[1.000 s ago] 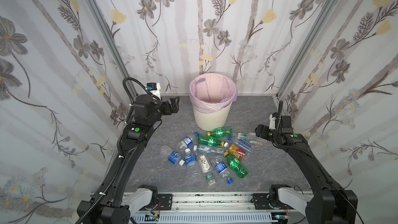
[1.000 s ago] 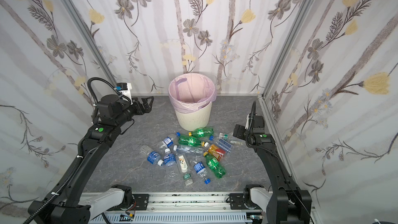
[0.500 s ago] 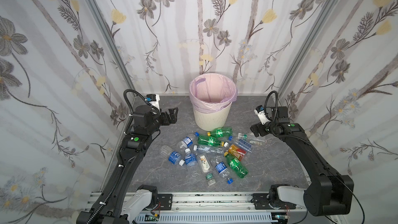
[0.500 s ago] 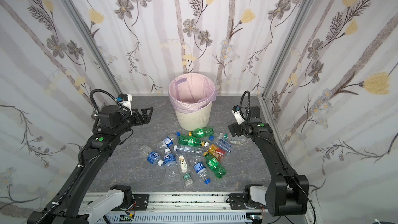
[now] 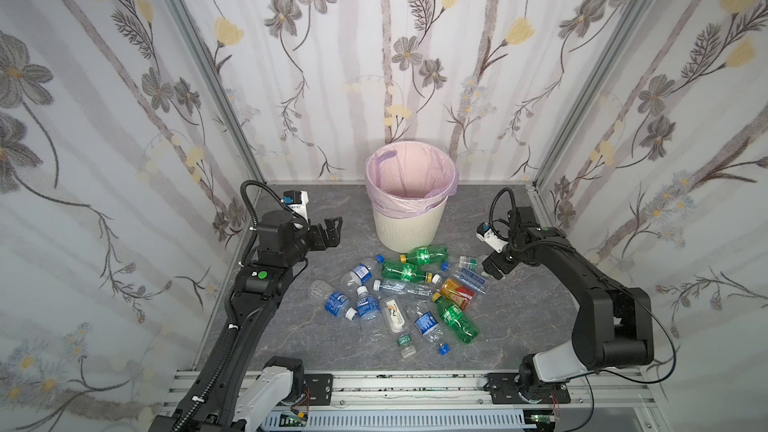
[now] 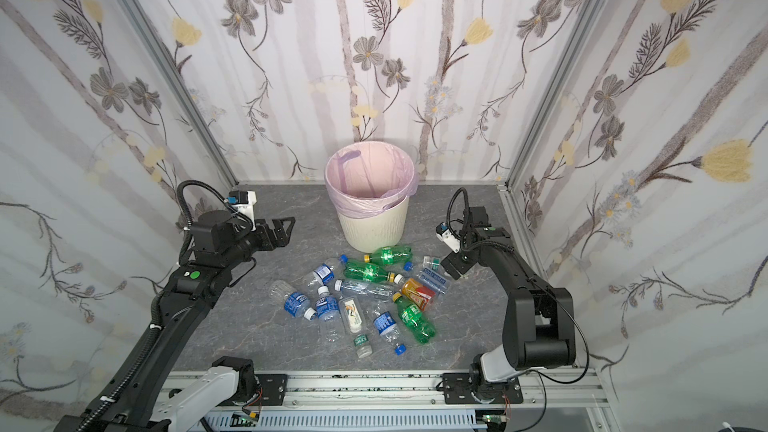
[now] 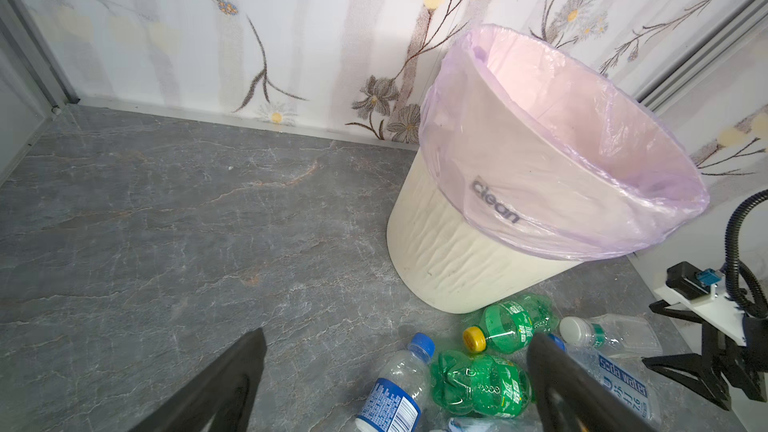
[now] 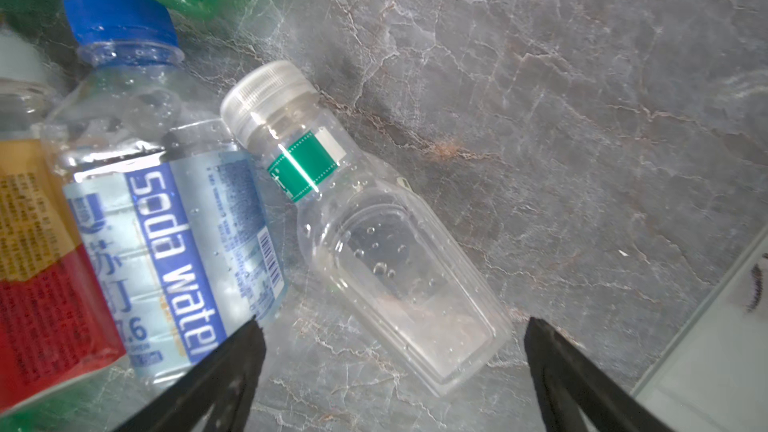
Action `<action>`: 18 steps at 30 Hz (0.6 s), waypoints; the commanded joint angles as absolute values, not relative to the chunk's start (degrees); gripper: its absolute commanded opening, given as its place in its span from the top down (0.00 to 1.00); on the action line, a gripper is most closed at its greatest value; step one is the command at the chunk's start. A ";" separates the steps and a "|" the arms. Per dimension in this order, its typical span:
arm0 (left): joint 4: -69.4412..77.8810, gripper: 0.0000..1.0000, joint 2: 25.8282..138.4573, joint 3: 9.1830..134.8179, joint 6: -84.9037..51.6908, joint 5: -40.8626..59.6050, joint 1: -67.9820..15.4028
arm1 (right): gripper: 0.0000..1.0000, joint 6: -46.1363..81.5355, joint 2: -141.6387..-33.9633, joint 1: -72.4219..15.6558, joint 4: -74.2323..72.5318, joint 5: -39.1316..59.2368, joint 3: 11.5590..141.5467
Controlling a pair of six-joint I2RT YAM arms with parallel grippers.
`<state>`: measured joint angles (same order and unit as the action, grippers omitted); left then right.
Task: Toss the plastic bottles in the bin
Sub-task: 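Grasp the green-labelled tea bottle with the right gripper while the left arm withdraws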
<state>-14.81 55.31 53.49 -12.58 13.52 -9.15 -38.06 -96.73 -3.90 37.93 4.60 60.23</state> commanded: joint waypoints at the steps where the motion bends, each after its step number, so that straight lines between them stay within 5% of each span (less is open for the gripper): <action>1: -14.24 0.00 55.11 53.73 -12.39 13.17 -9.06 | 0.04 -39.38 -99.17 -3.87 35.97 6.03 59.77; 18: -14.33 0.00 54.71 53.53 -12.57 12.89 -9.04 | 0.12 -34.79 -104.76 -4.01 28.94 2.17 59.48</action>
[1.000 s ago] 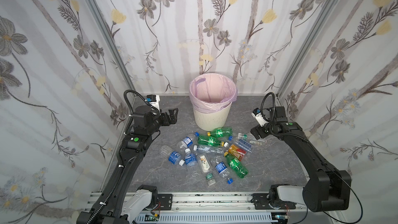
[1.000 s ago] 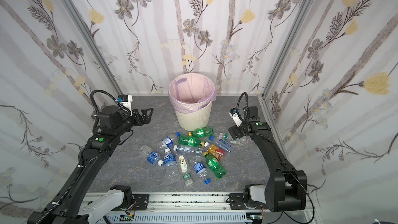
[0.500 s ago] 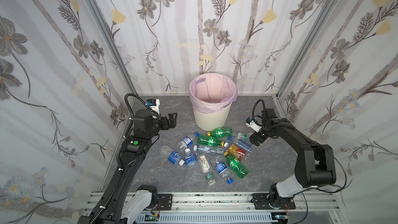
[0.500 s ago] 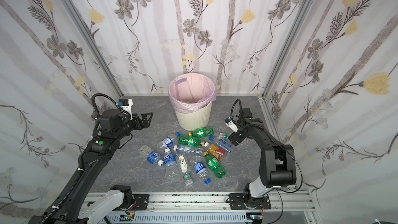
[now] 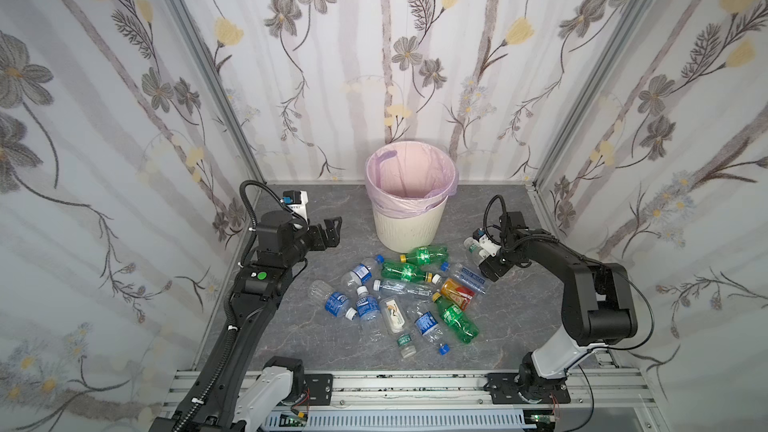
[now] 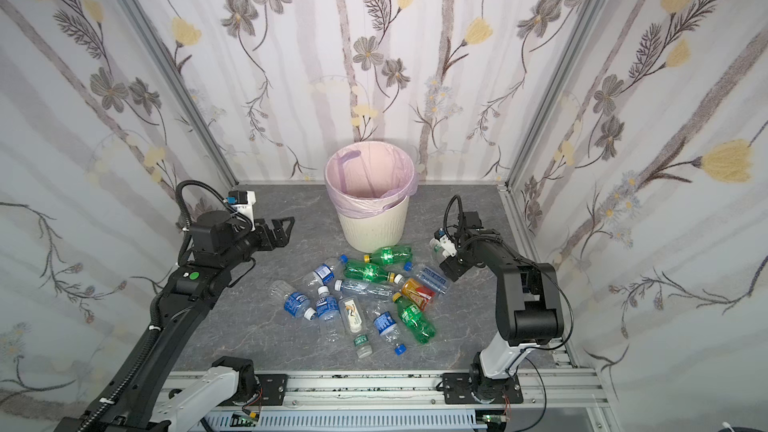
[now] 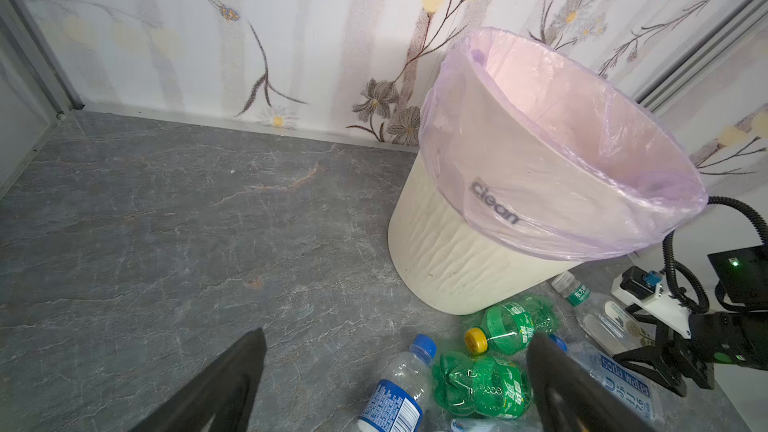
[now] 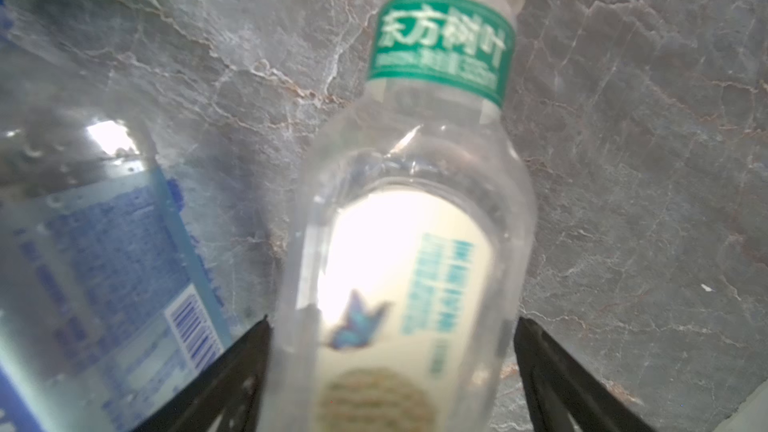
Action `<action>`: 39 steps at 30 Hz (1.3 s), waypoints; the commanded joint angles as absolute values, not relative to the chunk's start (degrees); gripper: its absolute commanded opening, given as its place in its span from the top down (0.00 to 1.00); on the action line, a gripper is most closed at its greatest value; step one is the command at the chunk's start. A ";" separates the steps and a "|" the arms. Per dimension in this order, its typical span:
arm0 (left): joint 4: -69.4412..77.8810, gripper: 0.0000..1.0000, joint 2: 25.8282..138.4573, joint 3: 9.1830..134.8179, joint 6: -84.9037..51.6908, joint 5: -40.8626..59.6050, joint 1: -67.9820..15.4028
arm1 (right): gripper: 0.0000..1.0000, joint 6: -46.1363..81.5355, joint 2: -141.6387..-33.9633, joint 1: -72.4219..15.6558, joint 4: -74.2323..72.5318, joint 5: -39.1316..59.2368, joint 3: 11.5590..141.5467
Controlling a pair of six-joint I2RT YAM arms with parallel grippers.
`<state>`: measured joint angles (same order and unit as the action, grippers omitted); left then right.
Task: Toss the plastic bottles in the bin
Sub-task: 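Grasp the green-labelled tea bottle with the right gripper while the left arm withdraws, then lift the tea bottle with the right gripper and release it into the bin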
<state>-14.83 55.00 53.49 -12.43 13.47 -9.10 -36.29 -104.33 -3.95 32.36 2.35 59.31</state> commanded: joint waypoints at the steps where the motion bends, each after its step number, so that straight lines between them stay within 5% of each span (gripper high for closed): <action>1: -14.33 0.00 54.62 53.49 -12.68 12.74 -9.05 | 0.13 -34.20 -104.92 -4.01 28.59 2.28 59.63; 21: -14.32 0.00 53.97 51.91 -13.43 11.41 -9.05 | 0.43 -19.85 -104.16 -3.00 26.99 4.21 63.94; 39: -14.93 0.00 52.98 50.70 -12.27 13.27 -9.06 | 0.58 -4.91 -71.31 -2.20 18.35 18.52 58.72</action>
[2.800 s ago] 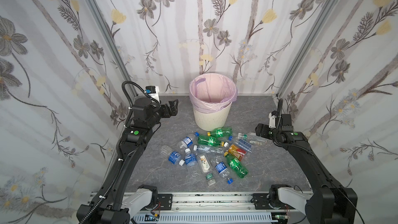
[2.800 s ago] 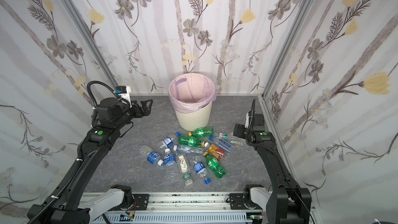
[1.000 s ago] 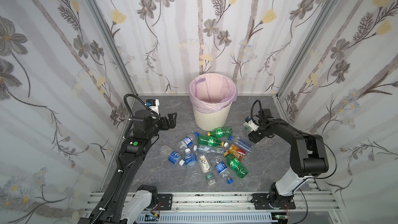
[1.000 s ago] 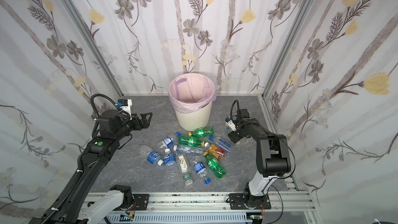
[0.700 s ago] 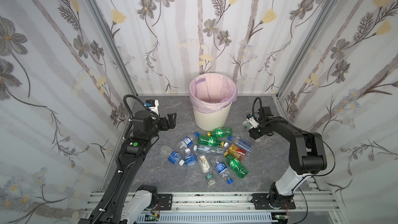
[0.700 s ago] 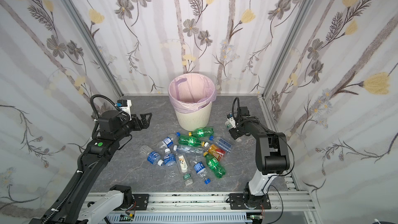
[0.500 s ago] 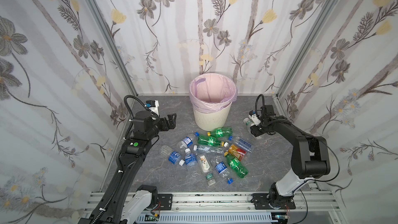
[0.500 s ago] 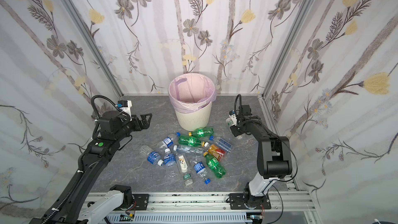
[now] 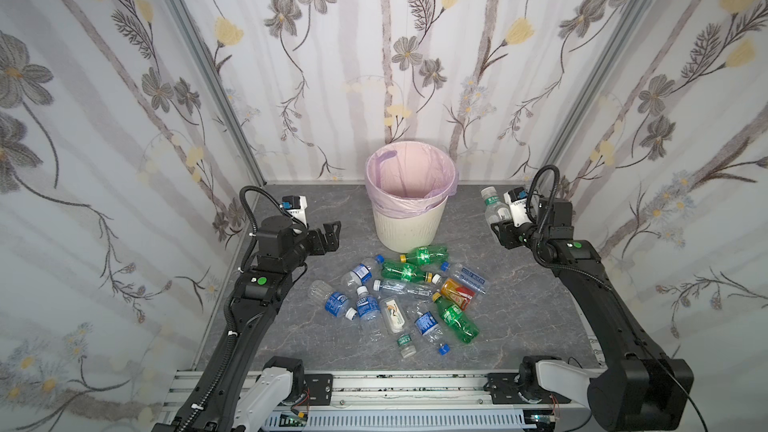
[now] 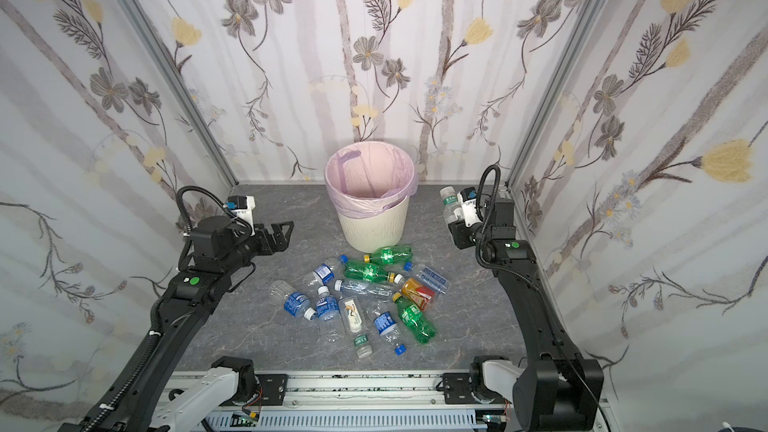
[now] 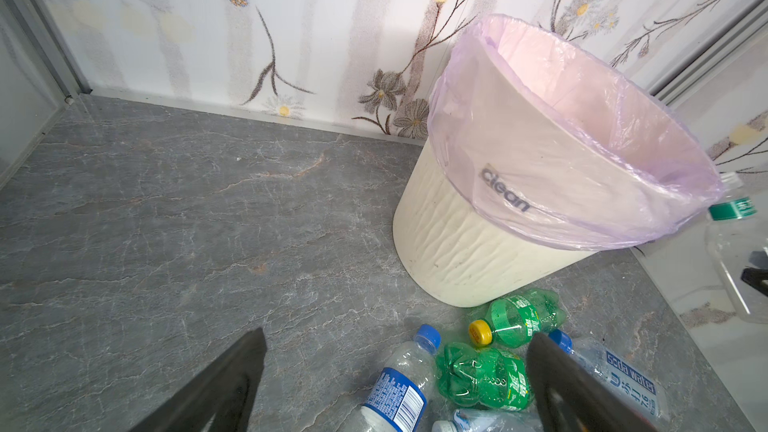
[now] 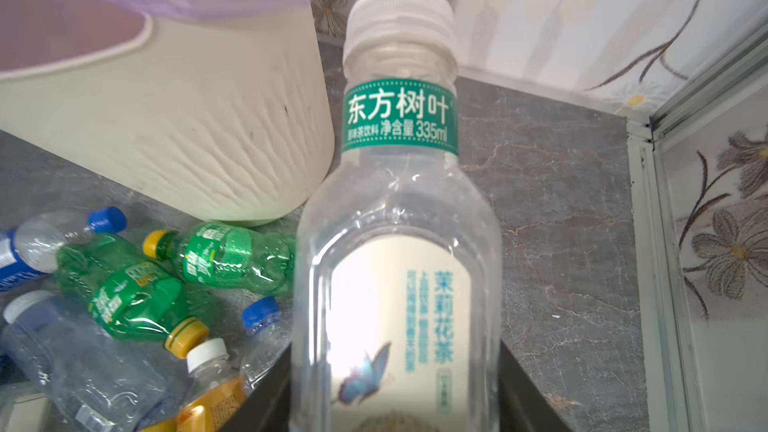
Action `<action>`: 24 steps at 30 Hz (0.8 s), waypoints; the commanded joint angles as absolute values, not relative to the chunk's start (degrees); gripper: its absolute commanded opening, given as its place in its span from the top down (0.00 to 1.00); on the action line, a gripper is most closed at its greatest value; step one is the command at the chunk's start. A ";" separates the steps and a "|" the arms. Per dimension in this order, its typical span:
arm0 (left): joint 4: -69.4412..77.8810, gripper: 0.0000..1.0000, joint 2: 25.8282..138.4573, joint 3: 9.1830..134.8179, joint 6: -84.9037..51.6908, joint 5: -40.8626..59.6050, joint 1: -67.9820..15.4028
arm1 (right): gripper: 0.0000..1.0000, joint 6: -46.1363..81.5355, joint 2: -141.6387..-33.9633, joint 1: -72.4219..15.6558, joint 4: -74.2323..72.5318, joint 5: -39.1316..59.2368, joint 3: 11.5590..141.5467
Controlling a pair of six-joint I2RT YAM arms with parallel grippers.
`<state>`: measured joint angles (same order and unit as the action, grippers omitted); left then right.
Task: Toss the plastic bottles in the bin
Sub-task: 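Lift the tea bottle with the right gripper and release it into the bin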
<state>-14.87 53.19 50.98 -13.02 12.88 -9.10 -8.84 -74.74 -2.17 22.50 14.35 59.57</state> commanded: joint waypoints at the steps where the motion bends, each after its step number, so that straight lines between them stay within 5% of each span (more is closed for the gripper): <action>1: -14.92 0.00 53.00 50.63 -12.08 13.21 -9.05 | 0.58 -4.41 -68.99 -2.29 17.40 20.45 57.90; 15: -15.19 0.00 52.48 49.59 -12.45 12.96 -9.10 | 0.55 1.42 -44.44 -3.23 2.25 32.89 44.74; 24: -15.56 0.00 51.62 49.21 -13.20 14.91 -9.09 | 0.59 4.56 -56.73 -11.09 -1.06 27.86 55.72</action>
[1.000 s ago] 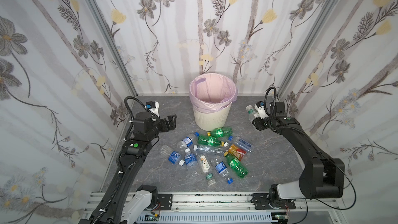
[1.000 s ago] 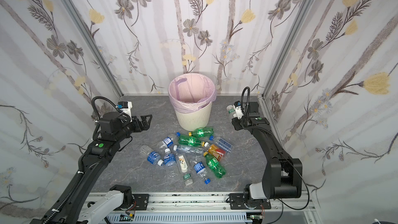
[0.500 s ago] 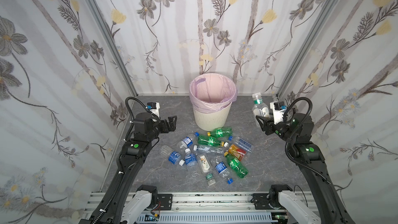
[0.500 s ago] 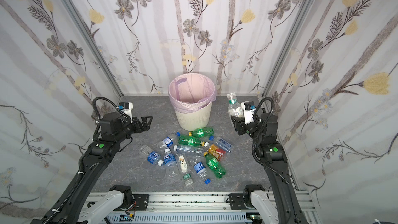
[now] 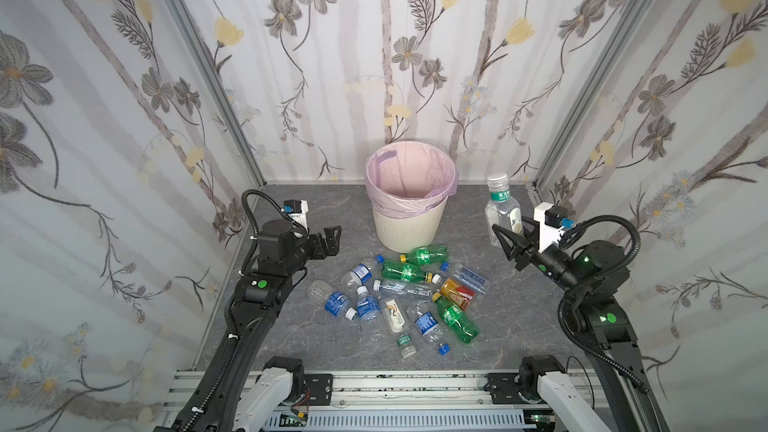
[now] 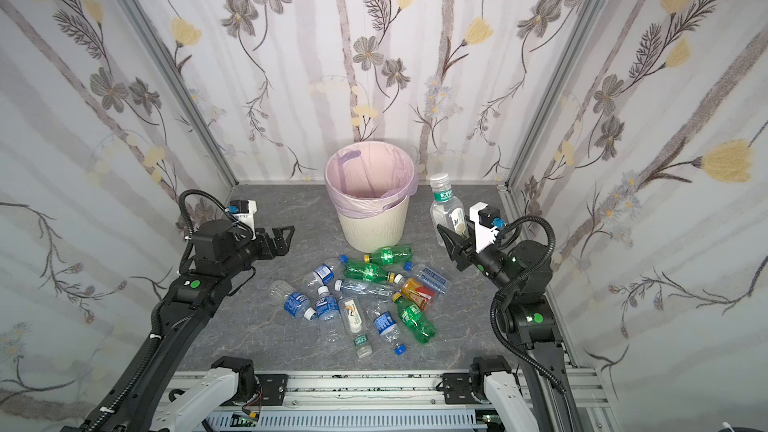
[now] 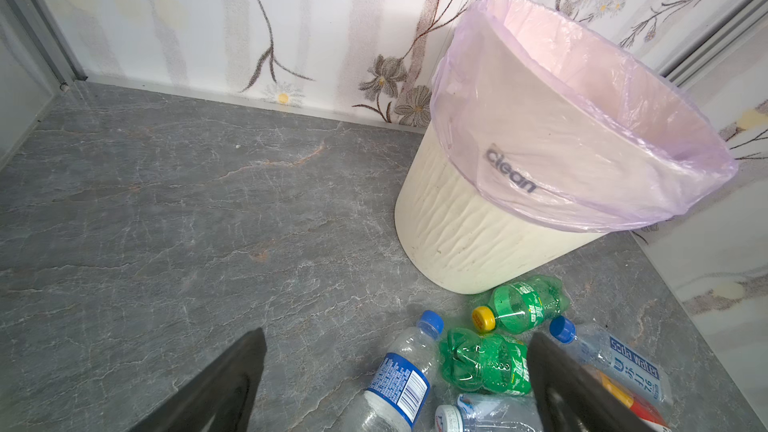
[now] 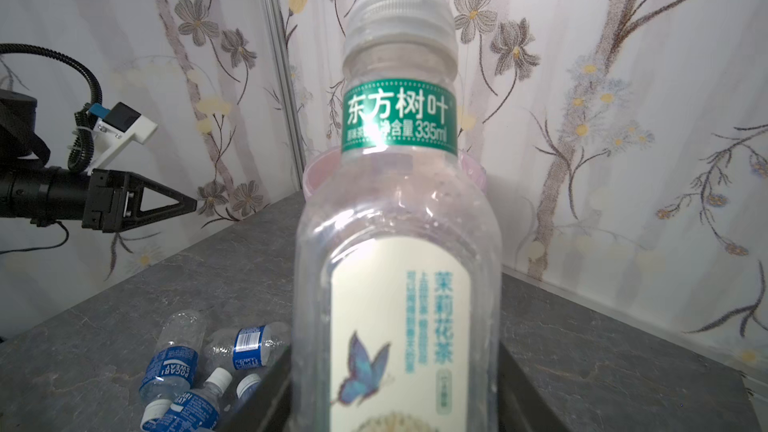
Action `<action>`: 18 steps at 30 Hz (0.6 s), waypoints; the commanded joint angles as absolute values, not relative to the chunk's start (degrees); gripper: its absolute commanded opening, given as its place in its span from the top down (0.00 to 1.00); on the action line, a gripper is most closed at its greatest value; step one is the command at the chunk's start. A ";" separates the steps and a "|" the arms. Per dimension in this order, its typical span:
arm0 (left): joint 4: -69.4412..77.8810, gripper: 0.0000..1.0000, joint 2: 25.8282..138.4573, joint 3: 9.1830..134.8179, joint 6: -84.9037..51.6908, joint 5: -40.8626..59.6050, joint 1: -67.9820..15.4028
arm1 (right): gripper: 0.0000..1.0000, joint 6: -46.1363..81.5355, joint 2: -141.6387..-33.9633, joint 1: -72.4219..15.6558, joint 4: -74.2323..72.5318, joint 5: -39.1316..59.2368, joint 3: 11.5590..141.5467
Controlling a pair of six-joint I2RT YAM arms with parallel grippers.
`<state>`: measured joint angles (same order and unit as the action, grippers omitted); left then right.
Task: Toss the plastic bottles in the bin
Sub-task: 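Lift the tea bottle with the right gripper and release it into the bin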
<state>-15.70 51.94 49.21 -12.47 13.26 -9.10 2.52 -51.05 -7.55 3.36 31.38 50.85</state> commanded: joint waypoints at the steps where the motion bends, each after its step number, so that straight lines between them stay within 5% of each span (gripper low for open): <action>1: -15.56 0.00 51.51 49.43 -13.23 15.94 -9.06 | 0.59 4.57 -60.18 -13.38 -1.10 25.75 58.64; 4: -15.64 0.00 51.72 49.92 -13.23 17.60 -9.14 | 0.55 5.81 -74.85 -20.26 -0.72 20.09 71.82; 9: -16.09 0.00 51.67 50.31 -13.93 19.17 -9.14 | 0.22 10.43 -96.10 -22.91 6.31 17.72 92.46; 18: -18.53 0.00 53.17 51.98 -10.76 21.12 -9.14 | 0.07 9.39 -86.00 -21.67 3.62 15.85 82.26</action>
<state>-18.26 52.51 51.13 -12.25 19.75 -9.17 9.08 -88.44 -22.48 5.23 17.34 84.47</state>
